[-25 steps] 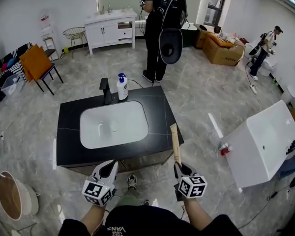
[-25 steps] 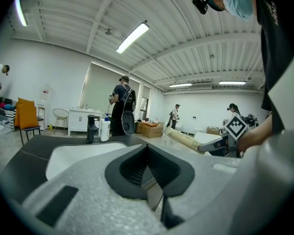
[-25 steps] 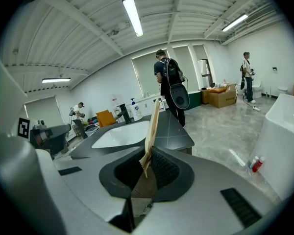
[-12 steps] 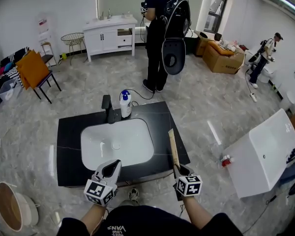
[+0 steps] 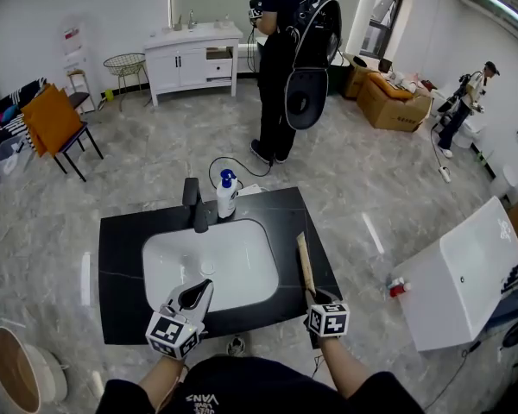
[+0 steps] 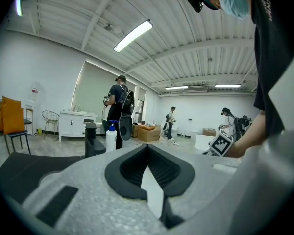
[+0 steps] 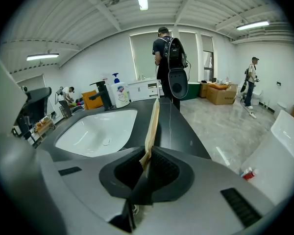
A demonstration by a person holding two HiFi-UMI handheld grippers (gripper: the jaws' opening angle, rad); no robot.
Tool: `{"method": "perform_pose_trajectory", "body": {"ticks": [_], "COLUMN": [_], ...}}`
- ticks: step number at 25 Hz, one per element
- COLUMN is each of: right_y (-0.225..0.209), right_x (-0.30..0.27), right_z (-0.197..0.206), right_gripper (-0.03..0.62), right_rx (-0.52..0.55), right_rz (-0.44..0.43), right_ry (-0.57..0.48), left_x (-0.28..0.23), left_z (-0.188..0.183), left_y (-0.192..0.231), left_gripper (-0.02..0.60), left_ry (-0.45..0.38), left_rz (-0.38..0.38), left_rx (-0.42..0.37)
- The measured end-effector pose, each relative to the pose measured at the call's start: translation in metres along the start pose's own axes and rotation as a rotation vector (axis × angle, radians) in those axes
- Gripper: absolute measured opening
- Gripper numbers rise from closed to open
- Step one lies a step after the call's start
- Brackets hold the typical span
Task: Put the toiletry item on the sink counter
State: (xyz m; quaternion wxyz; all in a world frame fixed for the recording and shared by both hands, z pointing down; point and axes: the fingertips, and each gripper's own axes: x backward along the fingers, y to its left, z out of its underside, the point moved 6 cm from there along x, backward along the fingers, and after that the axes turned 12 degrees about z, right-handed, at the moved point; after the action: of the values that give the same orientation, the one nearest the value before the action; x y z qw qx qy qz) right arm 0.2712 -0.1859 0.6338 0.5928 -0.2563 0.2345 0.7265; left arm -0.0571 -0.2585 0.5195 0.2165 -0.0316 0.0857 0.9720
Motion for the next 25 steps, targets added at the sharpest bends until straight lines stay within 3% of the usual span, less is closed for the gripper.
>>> {"method": "perform_pose_trajectory", "body": {"ticks": [12,25], "right_y": [0.015,0.022], "right_x": [-0.047,-0.094], "right_z": [-0.033,-0.061], "right_gripper": [0.038,0.040], "right_rx": [0.046,0.137], "right_rz": [-0.030,-0.089], "right_ry": [0.017,0.082], "left_x": [-0.006,-0.006], "left_z": [0.006,-0.001], "left_y": [0.031,0.019], "left_gripper": [0.008,0.008], "left_ry": [0.023,-0.003], "left_rz": [-0.007,-0.142], "left_rx": [0.022,0.055]}}
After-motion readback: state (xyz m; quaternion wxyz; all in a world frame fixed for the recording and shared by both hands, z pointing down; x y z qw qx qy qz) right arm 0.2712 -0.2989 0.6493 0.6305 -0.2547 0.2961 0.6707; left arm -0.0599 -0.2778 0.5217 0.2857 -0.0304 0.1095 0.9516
